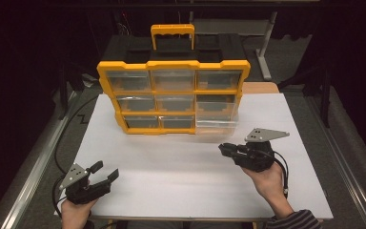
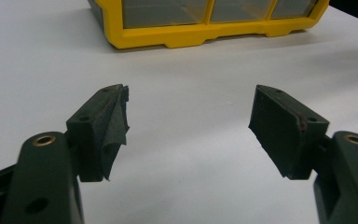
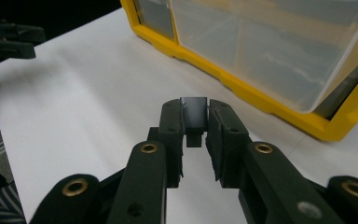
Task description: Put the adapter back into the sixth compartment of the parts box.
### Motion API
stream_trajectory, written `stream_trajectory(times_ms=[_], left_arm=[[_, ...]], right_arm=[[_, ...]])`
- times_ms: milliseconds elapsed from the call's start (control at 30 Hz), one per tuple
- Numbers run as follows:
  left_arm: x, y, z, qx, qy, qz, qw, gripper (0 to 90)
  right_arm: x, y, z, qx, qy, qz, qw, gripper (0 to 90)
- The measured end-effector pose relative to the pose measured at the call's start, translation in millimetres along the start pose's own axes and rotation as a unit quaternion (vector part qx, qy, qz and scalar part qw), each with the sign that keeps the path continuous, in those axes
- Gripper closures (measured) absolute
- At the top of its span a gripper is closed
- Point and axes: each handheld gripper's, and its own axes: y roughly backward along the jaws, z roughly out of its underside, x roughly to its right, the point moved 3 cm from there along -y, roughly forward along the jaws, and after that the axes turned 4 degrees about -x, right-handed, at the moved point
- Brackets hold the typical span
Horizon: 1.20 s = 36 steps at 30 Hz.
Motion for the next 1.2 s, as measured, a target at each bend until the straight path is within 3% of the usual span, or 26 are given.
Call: stream_trajectory(times_ms=[367, 800, 1200], left_arm=[[-0.4, 0.1, -0.1, 0.001, 0.003, 0.000, 1.0000, 28.4], [-0.4, -0.5, -0.2, 0.001, 0.004, -0.001, 1.0000, 28.3], [-0.6, -0.4, -0.2, 0.001, 0.005, 0.000, 1.0000, 28.3]], right_arm=[[-2.8, 9.5, -15.5, 0.025, 0.000, -0.013, 0.9996, 76.7], [-7.8, 28.1, -43.1, 0.051, 0.016, -0.014, 0.9985, 76.8], [0.6, 29.9, -72.2, 0.052, 0.022, 0.006, 0.9984, 76.8]])
